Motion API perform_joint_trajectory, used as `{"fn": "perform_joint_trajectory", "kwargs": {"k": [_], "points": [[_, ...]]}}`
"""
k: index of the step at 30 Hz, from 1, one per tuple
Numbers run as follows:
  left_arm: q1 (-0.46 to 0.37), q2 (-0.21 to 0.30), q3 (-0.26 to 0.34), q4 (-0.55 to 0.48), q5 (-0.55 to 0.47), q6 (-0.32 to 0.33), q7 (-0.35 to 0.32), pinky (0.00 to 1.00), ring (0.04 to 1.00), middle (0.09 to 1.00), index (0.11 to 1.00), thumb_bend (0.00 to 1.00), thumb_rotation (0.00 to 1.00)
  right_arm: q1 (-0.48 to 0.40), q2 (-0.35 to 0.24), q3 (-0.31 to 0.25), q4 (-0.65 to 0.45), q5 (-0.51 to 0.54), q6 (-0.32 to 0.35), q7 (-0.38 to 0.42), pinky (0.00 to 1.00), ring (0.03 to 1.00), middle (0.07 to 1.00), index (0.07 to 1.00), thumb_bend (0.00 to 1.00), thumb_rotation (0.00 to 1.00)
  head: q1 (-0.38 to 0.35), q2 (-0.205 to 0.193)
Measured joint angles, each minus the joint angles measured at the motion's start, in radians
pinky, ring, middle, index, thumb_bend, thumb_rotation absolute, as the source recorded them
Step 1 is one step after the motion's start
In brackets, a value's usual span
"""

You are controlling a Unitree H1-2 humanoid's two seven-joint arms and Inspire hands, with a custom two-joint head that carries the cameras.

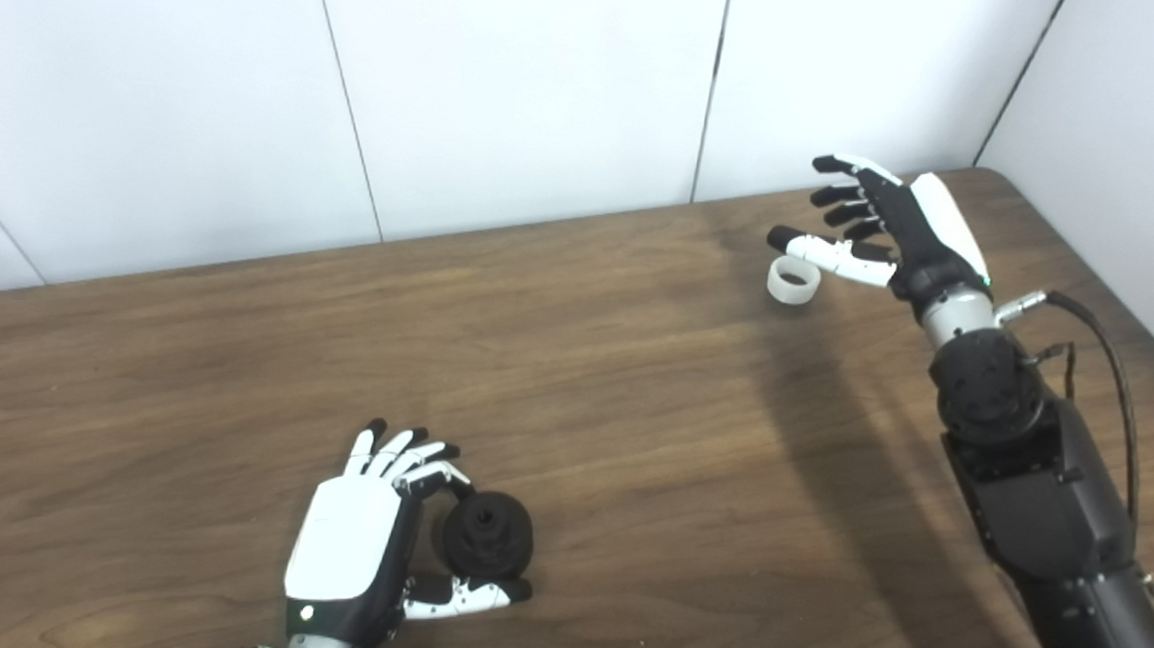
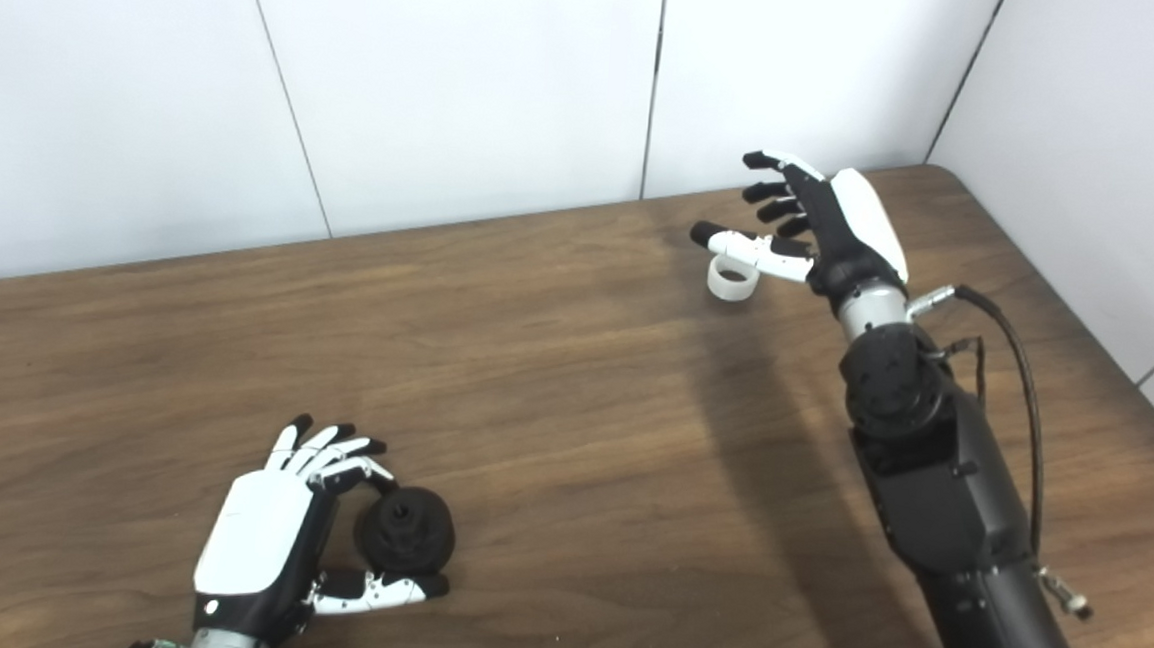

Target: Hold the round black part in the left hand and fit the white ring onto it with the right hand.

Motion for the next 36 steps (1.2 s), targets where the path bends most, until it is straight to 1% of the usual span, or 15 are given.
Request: {"fn": "perform_joint_trajectory", "kwargs": {"k": [3, 4, 6, 8, 10, 15, 18, 19, 21, 22, 24, 26, 29, 36], "points": [[0.0, 0.0, 0.0, 0.0, 0.001, 0.0, 0.002, 1.0, 0.886, 0.787, 0.484, 0.52, 0.05, -0.015, -0.004, -0.001, 0.031, 0.008, 0.002, 0.018, 0.82, 0.892, 0.897, 0.764, 0.79, 0.38, 0.002, 0.002], [-0.001, 0.0, -0.001, 0.001, 0.002, 0.0, 0.002, 1.0, 0.885, 0.787, 0.484, 0.52, 0.05, -0.019, -0.011, 0.0, 0.045, 0.008, 0.002, 0.025, 0.83, 0.896, 0.905, 0.758, 0.81, 0.34, 0.003, 0.002], [-0.001, 0.0, -0.002, 0.001, 0.002, 0.0, 0.003, 1.0, 0.884, 0.786, 0.484, 0.52, 0.06, -0.031, -0.026, 0.002, 0.078, 0.008, 0.002, 0.038, 0.85, 0.907, 0.915, 0.751, 0.83, 0.3, 0.005, 0.003], [0.0, 0.0, -0.002, 0.001, 0.004, -0.001, 0.005, 1.0, 0.886, 0.787, 0.484, 0.52, 0.06, -0.042, -0.04, 0.002, 0.107, 0.007, 0.002, 0.04, 0.85, 0.915, 0.927, 0.75, 0.85, 0.29, 0.006, 0.003], [0.0, 0.0, -0.001, 0.001, 0.005, 0.0, 0.007, 1.0, 0.889, 0.79, 0.484, 0.52, 0.06, -0.05, -0.061, 0.014, 0.124, 0.002, 0.004, 0.055, 0.85, 0.928, 0.951, 0.754, 0.86, 0.28, 0.006, 0.003], [0.001, 0.0, 0.0, 0.001, 0.006, 0.0, 0.009, 1.0, 0.887, 0.79, 0.484, 0.52, 0.06, -0.086, -0.113, 0.077, 0.172, -0.035, 0.037, 0.116, 0.86, 0.964, 0.981, 0.753, 0.89, 0.27, 0.008, 0.005], [0.002, 0.0, 0.0, 0.001, 0.006, 0.0, 0.01, 1.0, 0.884, 0.787, 0.483, 0.52, 0.05, -0.113, -0.139, 0.117, 0.197, -0.051, 0.044, 0.153, 0.88, 0.996, 0.995, 0.758, 0.9, 0.28, 0.008, 0.005], [0.002, 0.0, 0.0, 0.002, 0.006, 0.0, 0.01, 1.0, 0.884, 0.787, 0.483, 0.52, 0.05, -0.123, -0.143, 0.127, 0.206, -0.061, 0.05, 0.161, 0.91, 0.999, 0.998, 0.761, 0.91, 0.3, 0.008, 0.005], [0.002, 0.0, 0.0, 0.002, 0.006, 0.0, 0.01, 1.0, 0.888, 0.789, 0.483, 0.52, 0.05, -0.147, -0.154, 0.156, 0.23, -0.076, 0.056, 0.18, 0.93, 1.0, 1.0, 0.761, 0.91, 0.3, 0.008, 0.005], [0.002, 0.0, 0.0, 0.002, 0.006, 0.0, 0.009, 1.0, 0.888, 0.79, 0.483, 0.52, 0.05, -0.155, -0.159, 0.166, 0.238, -0.081, 0.057, 0.193, 0.97, 1.0, 1.0, 0.76, 0.91, 0.3, 0.008, 0.005], [0.002, 0.0, 0.0, 0.001, 0.005, 0.0, 0.009, 1.0, 0.885, 0.789, 0.483, 0.52, 0.05, -0.173, -0.169, 0.192, 0.251, -0.096, 0.06, 0.212, 0.99, 1.0, 1.0, 0.759, 0.91, 0.3, 0.009, 0.009], [0.002, 0.0, 0.0, 0.002, 0.005, -0.001, 0.009, 1.0, 0.882, 0.788, 0.484, 0.52, 0.05, -0.191, -0.171, 0.212, 0.264, -0.114, 0.063, 0.232, 1.0, 1.0, 1.0, 0.757, 0.92, 0.31, 0.009, 0.009], [0.002, 0.0, 0.0, 0.002, 0.005, -0.002, 0.01, 1.0, 0.881, 0.787, 0.484, 0.52, 0.05, -0.215, -0.17, 0.244, 0.291, -0.134, 0.068, 0.241, 1.0, 1.0, 1.0, 0.746, 0.92, 0.3, 0.009, 0.009], [0.003, 0.0, 0.002, 0.002, 0.005, -0.006, 0.01, 1.0, 0.879, 0.786, 0.484, 0.52, 0.05, -0.251, -0.16, 0.265, 0.363, -0.158, 0.071, 0.244, 1.0, 1.0, 1.0, 0.735, 0.93, 0.29, 0.015, 0.015]]}}
